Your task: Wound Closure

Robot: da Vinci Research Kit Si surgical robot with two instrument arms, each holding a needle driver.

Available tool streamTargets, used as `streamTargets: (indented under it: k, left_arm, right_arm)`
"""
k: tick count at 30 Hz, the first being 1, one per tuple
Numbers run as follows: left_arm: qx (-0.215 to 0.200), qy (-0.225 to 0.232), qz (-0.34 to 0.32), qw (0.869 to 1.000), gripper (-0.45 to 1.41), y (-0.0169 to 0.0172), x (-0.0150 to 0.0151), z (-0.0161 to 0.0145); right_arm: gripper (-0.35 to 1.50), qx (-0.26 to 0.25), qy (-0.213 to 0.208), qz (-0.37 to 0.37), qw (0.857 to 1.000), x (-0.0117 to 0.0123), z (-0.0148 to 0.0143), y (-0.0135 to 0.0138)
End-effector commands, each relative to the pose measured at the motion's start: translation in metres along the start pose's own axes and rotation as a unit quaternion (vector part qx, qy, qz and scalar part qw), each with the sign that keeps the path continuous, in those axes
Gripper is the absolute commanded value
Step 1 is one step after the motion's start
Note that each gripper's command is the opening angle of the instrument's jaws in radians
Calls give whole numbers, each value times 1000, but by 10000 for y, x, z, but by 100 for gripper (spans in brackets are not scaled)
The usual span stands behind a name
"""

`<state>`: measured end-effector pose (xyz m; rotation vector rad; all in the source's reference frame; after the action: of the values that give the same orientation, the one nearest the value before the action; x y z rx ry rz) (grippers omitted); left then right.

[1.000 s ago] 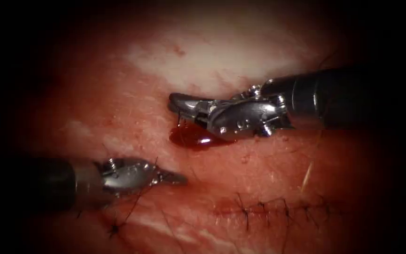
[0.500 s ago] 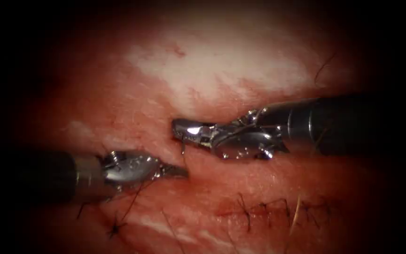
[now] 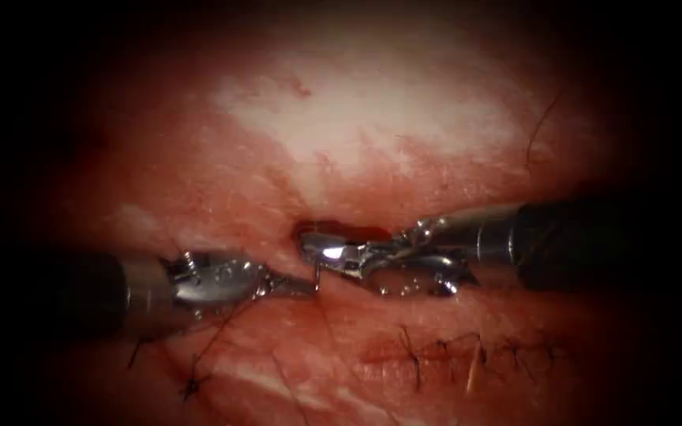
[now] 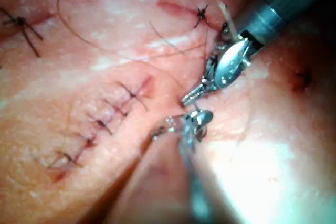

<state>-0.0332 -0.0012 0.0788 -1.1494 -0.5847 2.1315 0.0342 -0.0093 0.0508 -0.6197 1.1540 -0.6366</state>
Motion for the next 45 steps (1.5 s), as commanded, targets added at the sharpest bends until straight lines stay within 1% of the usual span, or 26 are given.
streamTargets:
  k: [1,7,9,10,11,16,21,24,26,32,37,39,40,42,45]
  left_arm:
    - [-2,0,0,1000,-35,1,-6,9]
    - [-2,0,0,1000,-35,1,-7,7]
    - [-2,0,0,1000,-35,1,-6,8]
    - [-2,0,0,1000,-35,1,-6,8]
    - [-2,0,0,1000,-35,1,-6,8]
    - [-1,0,-2,1000,-35,1,-1,11]
    - [1,0,-5,1000,-35,1,6,15]
    - [0,1,-5,1000,-33,0,12,15]
    - [0,1,-3,1000,-33,-2,15,14]
    - [0,1,-3,1000,-33,-6,17,14]
    - [1,1,-3,1000,-33,-13,19,14]
    - [2,1,-4,1000,-33,-17,21,16]
    - [3,1,-4,1000,-33,-19,22,19]
    - [5,2,-4,1000,-33,-20,21,23]
    - [6,2,-3,1000,-33,-19,19,25]
  right_arm:
    - [-35,0,-9,6,1000,2,6,-8]
    - [-35,0,-12,10,1000,2,5,-6]
    - [-35,-4,-16,18,1000,6,4,8]
    - [-35,-13,-16,24,999,11,4,27]
    - [-35,-13,-16,24,999,11,4,27]
    - [-35,-29,-17,26,999,22,4,65]
    - [-35,-38,-13,26,999,26,12,92]
    - [-35,-40,-10,27,999,24,15,101]
    - [-35,-39,1,27,999,22,15,103]
    - [-35,-40,1,25,999,17,13,107]
    - [-35,-43,-1,72,997,9,8,126]
    - [-35,-40,2,114,993,2,7,137]
    - [-35,-34,2,148,988,-3,8,142]
    - [-35,-31,4,174,984,-10,8,143]
    - [-35,-32,3,176,984,-12,8,143]
